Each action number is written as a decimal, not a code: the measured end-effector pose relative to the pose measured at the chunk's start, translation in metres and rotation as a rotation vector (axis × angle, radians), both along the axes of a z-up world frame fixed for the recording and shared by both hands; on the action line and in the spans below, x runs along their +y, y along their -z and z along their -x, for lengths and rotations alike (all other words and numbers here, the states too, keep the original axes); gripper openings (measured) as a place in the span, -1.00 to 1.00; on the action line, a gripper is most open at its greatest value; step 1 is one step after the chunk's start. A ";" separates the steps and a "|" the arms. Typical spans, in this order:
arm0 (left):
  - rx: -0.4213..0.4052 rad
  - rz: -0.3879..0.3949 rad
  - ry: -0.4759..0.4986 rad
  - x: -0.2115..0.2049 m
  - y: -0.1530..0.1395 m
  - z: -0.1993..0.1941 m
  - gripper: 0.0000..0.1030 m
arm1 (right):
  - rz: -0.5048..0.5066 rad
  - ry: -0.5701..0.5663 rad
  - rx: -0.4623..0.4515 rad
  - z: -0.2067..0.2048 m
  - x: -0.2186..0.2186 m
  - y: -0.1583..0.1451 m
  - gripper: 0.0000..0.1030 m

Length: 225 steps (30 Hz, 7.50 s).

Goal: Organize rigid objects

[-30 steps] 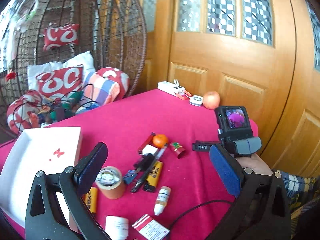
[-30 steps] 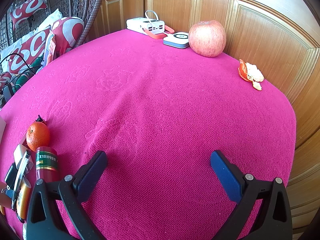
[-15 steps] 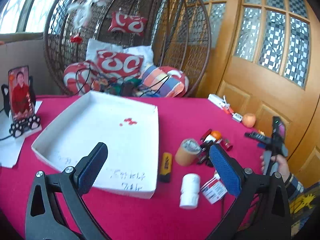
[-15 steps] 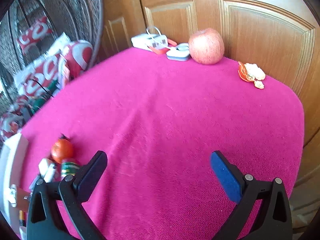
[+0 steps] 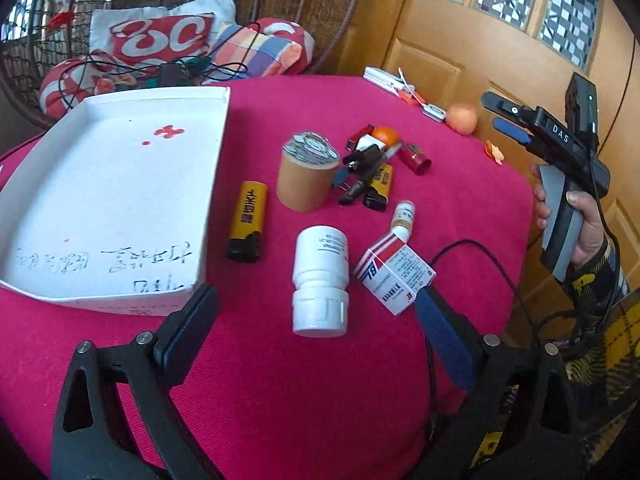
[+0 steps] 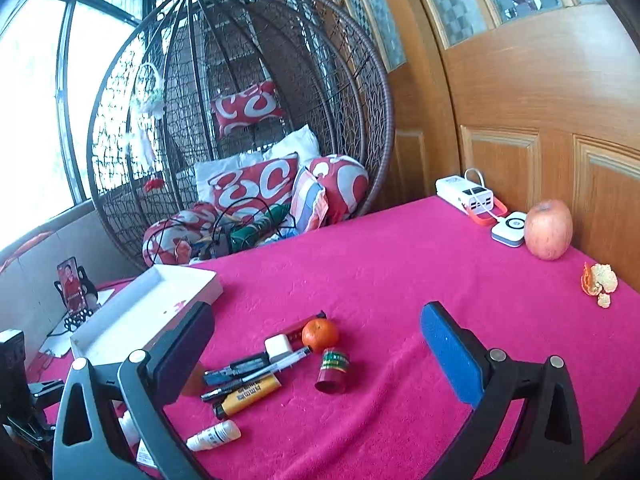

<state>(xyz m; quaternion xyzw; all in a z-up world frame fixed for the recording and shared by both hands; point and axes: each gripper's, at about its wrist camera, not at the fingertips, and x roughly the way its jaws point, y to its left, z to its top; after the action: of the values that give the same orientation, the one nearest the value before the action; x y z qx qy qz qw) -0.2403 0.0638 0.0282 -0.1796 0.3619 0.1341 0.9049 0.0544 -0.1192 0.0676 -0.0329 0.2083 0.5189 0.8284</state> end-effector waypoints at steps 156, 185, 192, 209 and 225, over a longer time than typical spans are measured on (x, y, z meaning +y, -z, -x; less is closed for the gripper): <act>0.073 -0.071 0.246 -0.026 0.015 -0.079 0.77 | 0.220 -0.252 0.056 0.020 0.048 0.042 1.00; 0.123 -0.107 0.290 -0.024 0.021 -0.079 0.03 | 0.492 -0.473 -0.052 0.048 0.086 0.077 0.57; 0.045 -0.054 0.276 -0.019 0.009 -0.069 0.03 | 0.326 -0.443 0.021 0.033 0.052 0.030 0.57; -0.114 -0.009 0.039 0.026 -0.026 -0.013 0.03 | 0.138 -0.553 0.022 0.085 0.119 -0.018 0.57; -0.128 -0.006 -0.461 0.115 -0.018 0.044 -0.04 | 0.225 -0.591 0.177 0.129 0.244 0.023 0.57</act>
<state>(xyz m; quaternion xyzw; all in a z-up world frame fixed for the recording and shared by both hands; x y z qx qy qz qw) -0.2838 0.1790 0.0465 -0.2629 0.2527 0.3264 0.8720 -0.0747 0.1243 0.0445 -0.1380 0.3170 0.7116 0.6116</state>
